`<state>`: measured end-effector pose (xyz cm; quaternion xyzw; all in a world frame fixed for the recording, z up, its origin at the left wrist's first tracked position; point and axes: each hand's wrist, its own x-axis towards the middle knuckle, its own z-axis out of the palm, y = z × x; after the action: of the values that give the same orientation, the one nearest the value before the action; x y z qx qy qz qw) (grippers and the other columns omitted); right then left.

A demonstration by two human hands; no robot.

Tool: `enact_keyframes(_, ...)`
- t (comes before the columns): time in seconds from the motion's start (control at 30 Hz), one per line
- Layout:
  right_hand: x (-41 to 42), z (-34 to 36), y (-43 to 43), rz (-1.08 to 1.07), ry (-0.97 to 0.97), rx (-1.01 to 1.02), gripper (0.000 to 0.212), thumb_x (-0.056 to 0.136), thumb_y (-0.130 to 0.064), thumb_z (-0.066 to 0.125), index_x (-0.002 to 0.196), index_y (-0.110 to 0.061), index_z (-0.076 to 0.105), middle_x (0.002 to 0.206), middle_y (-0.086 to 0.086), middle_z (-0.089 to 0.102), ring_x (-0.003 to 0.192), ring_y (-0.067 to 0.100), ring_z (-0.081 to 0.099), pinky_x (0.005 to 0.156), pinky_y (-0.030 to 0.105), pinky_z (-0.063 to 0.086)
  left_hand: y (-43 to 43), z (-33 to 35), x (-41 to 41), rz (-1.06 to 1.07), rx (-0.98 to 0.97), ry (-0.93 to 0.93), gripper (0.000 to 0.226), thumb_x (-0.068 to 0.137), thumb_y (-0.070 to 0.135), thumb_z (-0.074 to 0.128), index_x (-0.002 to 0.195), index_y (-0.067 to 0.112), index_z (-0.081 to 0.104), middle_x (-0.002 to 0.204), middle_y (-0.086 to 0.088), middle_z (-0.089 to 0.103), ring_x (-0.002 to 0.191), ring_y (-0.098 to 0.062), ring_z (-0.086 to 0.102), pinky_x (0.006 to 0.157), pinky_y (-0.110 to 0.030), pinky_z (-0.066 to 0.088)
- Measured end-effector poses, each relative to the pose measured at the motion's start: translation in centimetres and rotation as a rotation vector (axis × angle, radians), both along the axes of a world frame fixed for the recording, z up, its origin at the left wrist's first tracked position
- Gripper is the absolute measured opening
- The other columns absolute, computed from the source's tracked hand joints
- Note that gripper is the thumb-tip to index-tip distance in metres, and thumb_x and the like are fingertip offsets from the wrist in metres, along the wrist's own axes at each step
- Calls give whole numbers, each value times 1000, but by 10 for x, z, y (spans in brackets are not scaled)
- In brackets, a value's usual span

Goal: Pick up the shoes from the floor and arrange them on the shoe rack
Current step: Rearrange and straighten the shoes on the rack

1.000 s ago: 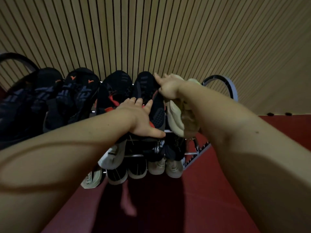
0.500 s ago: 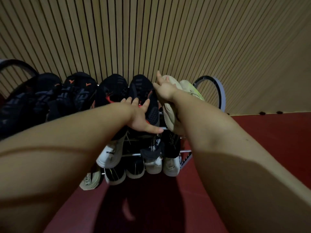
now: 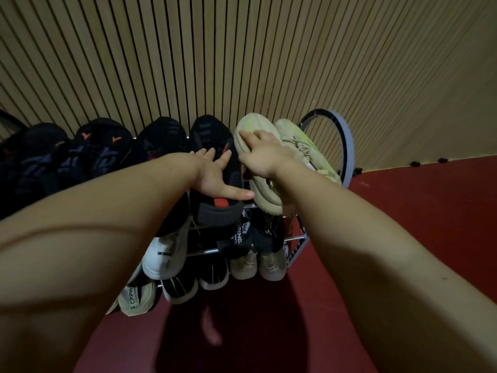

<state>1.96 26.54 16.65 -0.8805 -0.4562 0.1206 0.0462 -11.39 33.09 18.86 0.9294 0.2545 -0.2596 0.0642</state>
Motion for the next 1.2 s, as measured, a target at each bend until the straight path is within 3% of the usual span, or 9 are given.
enact_keyframes(0.1, -9, -6, 6, -51, -131, 90, 60, 93, -40, 34, 150, -37, 15, 157, 0, 18, 141, 28, 18, 107, 54, 19, 2, -3, -3, 7, 12, 7, 133, 39, 91, 20, 147, 26, -21, 158, -13, -13, 146, -31, -10, 119, -43, 0)
enact_keyframes(0.2, -9, -8, 8, -60, -198, 95, 59, 94, -38, 35, 150, -36, 18, 157, 2, 20, 138, 30, 20, 108, 51, 17, 0, -6, -6, 46, 25, 5, 119, 58, 92, 25, 148, 27, -19, 159, -12, -12, 146, -30, -9, 117, -41, -1)
enact_keyframes(0.43, -9, -8, 10, -62, -79, 48, 59, 95, -36, 30, 151, -37, 12, 161, -1, 10, 140, 31, 14, 109, 48, 13, 1, -11, -12, 103, 17, -62, 95, 79, 79, 26, 150, 28, -12, 159, -9, -8, 146, -27, -8, 117, -38, -2)
enact_keyframes(0.73, -13, -12, 7, -85, -93, 101, 59, 95, -36, 31, 151, -38, 12, 161, -1, 10, 142, 29, 14, 110, 44, 13, 5, -11, -14, 86, 3, -93, 101, 74, 85, 25, 150, 29, -10, 160, -7, -7, 147, -26, -7, 118, -40, 0)
enact_keyframes(0.93, -14, 3, -8, -20, -76, 17, 55, 100, -50, 18, 152, -33, 11, 161, 1, 5, 146, 29, 5, 115, 48, 7, -5, -15, -21, 30, 100, -165, 107, 68, 89, 16, 151, 26, -6, 160, -8, -2, 147, -25, -3, 119, -41, 1)
enact_keyframes(1.03, -16, 1, -26, -101, -155, -3, 58, 98, -55, 11, 152, -33, 8, 161, 2, 5, 147, 29, -2, 116, 51, 2, -8, -16, -22, 34, 106, -197, 106, 69, 89, 17, 151, 26, -3, 160, -8, 0, 147, -25, -1, 119, -41, 2)
enact_keyframes(1.2, -24, 3, -24, -157, -72, -141, 59, 97, -57, 8, 151, -37, 0, 161, 4, 3, 147, 34, -5, 116, 55, -2, -7, -11, -24, 15, 99, -181, 99, 75, 85, 16, 151, 26, -4, 160, -8, -3, 147, -27, -5, 117, -43, -3)
